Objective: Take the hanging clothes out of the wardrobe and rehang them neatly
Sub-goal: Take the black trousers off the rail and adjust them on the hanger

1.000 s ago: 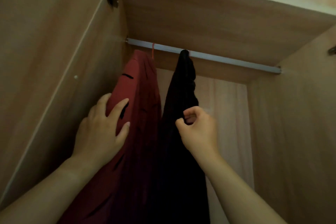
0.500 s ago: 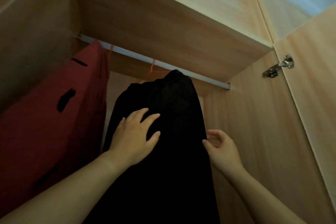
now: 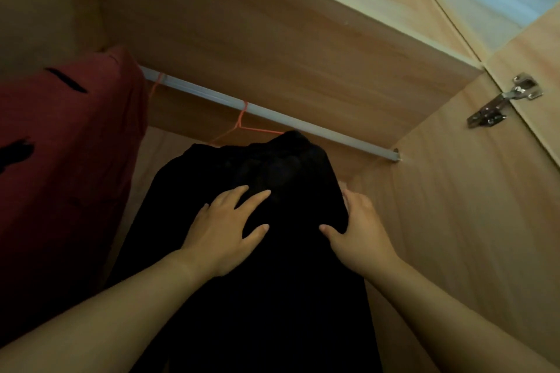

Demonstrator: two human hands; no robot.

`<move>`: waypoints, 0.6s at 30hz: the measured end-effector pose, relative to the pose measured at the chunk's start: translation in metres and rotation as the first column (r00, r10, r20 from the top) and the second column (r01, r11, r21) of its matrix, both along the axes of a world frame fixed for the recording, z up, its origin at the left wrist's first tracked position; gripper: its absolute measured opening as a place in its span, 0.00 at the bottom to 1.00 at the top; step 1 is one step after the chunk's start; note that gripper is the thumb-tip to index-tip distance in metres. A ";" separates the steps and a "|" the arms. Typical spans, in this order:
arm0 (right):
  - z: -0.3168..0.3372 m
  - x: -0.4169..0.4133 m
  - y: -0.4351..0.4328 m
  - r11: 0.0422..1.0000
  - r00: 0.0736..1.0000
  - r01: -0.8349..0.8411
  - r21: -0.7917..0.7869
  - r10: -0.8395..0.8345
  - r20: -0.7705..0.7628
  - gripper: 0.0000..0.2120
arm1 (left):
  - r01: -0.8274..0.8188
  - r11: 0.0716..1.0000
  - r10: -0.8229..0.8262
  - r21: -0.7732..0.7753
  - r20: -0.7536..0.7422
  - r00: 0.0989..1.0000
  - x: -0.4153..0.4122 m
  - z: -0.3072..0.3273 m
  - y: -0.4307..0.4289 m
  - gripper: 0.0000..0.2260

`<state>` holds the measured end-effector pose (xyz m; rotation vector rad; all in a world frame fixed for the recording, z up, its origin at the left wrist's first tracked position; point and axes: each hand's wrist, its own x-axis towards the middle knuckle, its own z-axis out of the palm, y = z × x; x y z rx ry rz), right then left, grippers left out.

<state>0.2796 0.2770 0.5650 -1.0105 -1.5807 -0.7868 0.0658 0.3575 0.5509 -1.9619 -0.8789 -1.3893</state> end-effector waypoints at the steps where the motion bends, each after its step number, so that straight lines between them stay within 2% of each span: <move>1: 0.012 0.001 0.008 0.999 0.999 0.035 0.026 -0.036 0.038 0.32 | -0.025 1.000 0.025 0.015 0.001 1.000 0.001 0.003 0.008 0.27; 3: 0.040 -0.007 0.021 0.989 0.991 0.096 0.109 -0.106 0.085 0.35 | -0.057 0.998 0.057 0.013 -0.005 0.998 0.005 0.009 0.021 0.30; 5: 0.070 -0.020 0.033 0.977 0.981 0.114 0.183 -0.140 0.133 0.34 | -0.059 0.998 0.059 0.026 -0.008 0.998 0.007 0.011 0.032 0.33; 9: 0.120 -0.039 0.061 0.971 0.974 0.166 0.172 -0.189 0.127 0.30 | -0.040 0.991 0.032 0.129 0.063 0.997 0.006 0.007 0.045 0.31; 14: 0.154 -0.051 0.075 0.949 0.976 0.172 0.265 -0.201 0.086 0.18 | -0.053 0.949 -0.013 0.311 0.207 0.978 -0.008 0.023 0.059 0.25; 18: 0.161 -0.055 0.086 0.940 0.986 0.148 0.308 -0.165 0.029 0.10 | -0.077 0.948 -0.027 0.309 0.318 0.948 -0.024 0.031 0.077 0.26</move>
